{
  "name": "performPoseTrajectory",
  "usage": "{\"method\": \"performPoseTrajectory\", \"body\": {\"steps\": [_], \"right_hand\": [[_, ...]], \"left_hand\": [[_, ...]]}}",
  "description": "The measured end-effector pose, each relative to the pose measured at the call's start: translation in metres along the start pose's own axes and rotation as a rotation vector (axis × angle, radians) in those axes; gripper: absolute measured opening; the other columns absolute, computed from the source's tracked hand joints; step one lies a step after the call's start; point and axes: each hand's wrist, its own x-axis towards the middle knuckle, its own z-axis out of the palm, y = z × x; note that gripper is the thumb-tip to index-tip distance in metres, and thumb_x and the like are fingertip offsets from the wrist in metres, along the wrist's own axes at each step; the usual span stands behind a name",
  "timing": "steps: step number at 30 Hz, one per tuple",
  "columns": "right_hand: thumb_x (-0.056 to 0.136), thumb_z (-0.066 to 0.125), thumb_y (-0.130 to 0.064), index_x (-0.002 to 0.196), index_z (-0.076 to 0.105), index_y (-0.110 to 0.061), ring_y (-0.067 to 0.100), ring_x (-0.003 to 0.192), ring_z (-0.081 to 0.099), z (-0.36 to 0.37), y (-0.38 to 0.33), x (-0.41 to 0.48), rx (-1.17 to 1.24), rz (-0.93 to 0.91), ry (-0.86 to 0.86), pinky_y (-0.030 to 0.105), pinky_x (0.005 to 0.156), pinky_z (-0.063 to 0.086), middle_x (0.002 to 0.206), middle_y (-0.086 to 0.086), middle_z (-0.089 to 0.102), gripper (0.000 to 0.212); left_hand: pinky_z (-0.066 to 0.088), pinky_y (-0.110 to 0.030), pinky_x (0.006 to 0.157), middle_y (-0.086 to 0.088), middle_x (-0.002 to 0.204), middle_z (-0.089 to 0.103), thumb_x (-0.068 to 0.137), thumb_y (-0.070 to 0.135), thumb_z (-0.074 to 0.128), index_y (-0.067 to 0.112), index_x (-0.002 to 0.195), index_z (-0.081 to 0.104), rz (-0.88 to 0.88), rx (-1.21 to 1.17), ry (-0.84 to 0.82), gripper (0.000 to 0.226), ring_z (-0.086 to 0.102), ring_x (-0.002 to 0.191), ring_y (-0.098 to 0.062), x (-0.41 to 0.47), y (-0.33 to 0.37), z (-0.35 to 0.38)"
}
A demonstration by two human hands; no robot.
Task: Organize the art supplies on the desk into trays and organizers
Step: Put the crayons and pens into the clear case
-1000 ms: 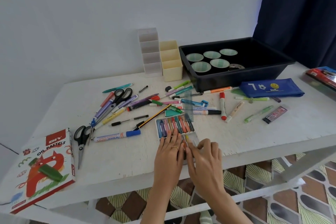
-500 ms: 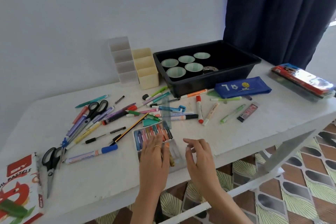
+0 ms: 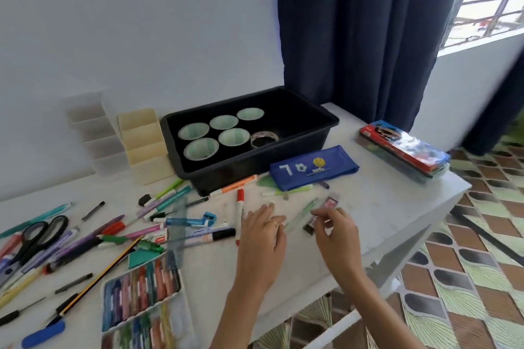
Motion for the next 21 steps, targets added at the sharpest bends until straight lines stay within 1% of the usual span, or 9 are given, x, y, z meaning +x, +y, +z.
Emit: {"method": "performPoseTrajectory", "body": {"steps": [2, 6, 9, 11, 13, 15, 17, 19, 21], "right_hand": [[0.086, 0.059, -0.006, 0.097, 0.07, -0.009, 0.017, 0.081, 0.055, -0.005, 0.011, 0.033, -0.029, 0.049, 0.027, 0.035, 0.074, 0.049, 0.089, 0.002, 0.06, 0.016], [0.089, 0.058, -0.021, 0.102, 0.07, -0.013, 0.019, 0.094, 0.052, -0.006, 0.03, 0.09, -0.138, 0.161, -0.051, 0.028, 0.077, 0.041, 0.101, 0.005, 0.061, 0.019], [0.088, 0.058, -0.032, 0.101, 0.069, -0.02, 0.022, 0.103, 0.05, 0.001, 0.041, 0.115, -0.308, 0.118, -0.15, 0.033, 0.086, 0.041, 0.111, 0.002, 0.062, 0.021], [0.087, 0.058, -0.035, 0.103, 0.068, -0.022, 0.023, 0.105, 0.048, 0.005, 0.048, 0.124, -0.349, 0.1, -0.206, 0.034, 0.087, 0.041, 0.112, 0.0, 0.061, 0.023], [0.086, 0.061, -0.032, 0.096, 0.07, -0.02, 0.024, 0.101, 0.051, 0.007, 0.052, 0.129, -0.315, 0.076, -0.22, 0.033, 0.081, 0.042, 0.105, 0.0, 0.062, 0.018], [0.082, 0.066, -0.024, 0.078, 0.071, -0.014, 0.024, 0.088, 0.056, 0.006, 0.058, 0.136, -0.226, 0.033, -0.233, 0.03, 0.068, 0.042, 0.088, 0.001, 0.066, 0.012], [0.077, 0.069, -0.013, 0.07, 0.068, -0.008, 0.021, 0.075, 0.057, 0.004, 0.06, 0.14, -0.115, 0.036, -0.265, 0.03, 0.062, 0.045, 0.077, 0.001, 0.065, 0.008], [0.076, 0.069, -0.006, 0.077, 0.066, -0.008, 0.017, 0.07, 0.058, 0.0, 0.06, 0.14, 0.03, 0.103, -0.301, 0.03, 0.063, 0.05, 0.075, -0.002, 0.063, 0.004], [0.078, 0.066, -0.003, 0.09, 0.064, -0.01, 0.01, 0.068, 0.056, -0.007, 0.057, 0.136, 0.129, 0.147, -0.363, 0.023, 0.064, 0.048, 0.075, -0.007, 0.059, 0.014]], "left_hand": [[0.003, -0.014, 0.109, 0.007, 0.146, 0.039, 0.098, 0.025, 0.04, 0.023, 0.13, 0.053, 0.018, 0.043, 0.004, 0.034, 0.025, 0.137, -0.007, 0.027, 0.011, 0.015], [0.018, -0.023, 0.111, 0.003, 0.145, 0.04, 0.097, 0.026, 0.044, 0.021, 0.133, 0.049, 0.018, 0.124, 0.021, 0.037, 0.031, 0.135, -0.012, 0.079, 0.024, 0.041], [0.02, -0.024, 0.11, 0.0, 0.144, 0.041, 0.095, 0.023, 0.048, 0.019, 0.137, 0.044, 0.044, 0.213, -0.021, 0.041, 0.032, 0.134, -0.015, 0.109, 0.028, 0.053], [0.022, -0.026, 0.108, 0.001, 0.142, 0.042, 0.094, 0.022, 0.05, 0.018, 0.138, 0.042, 0.066, 0.277, -0.046, 0.045, 0.033, 0.132, -0.016, 0.123, 0.027, 0.059], [0.025, -0.026, 0.105, 0.002, 0.138, 0.045, 0.093, 0.024, 0.052, 0.018, 0.136, 0.044, 0.066, 0.318, -0.064, 0.044, 0.037, 0.129, -0.016, 0.131, 0.023, 0.062], [0.032, -0.026, 0.099, 0.001, 0.129, 0.053, 0.094, 0.026, 0.05, 0.017, 0.128, 0.053, 0.039, 0.327, -0.08, 0.035, 0.044, 0.122, -0.016, 0.137, 0.021, 0.063], [0.036, -0.027, 0.092, -0.003, 0.12, 0.059, 0.097, 0.023, 0.044, 0.013, 0.119, 0.06, -0.003, 0.325, -0.084, 0.029, 0.05, 0.114, -0.018, 0.142, 0.022, 0.063], [0.039, -0.03, 0.09, -0.006, 0.116, 0.061, 0.098, 0.02, 0.041, 0.009, 0.115, 0.062, -0.062, 0.256, -0.032, 0.029, 0.053, 0.109, -0.021, 0.145, 0.023, 0.062], [0.043, -0.032, 0.086, -0.009, 0.108, 0.064, 0.097, 0.017, 0.045, 0.006, 0.111, 0.065, -0.043, 0.167, 0.105, 0.027, 0.057, 0.103, -0.024, 0.146, 0.026, 0.062]]}}
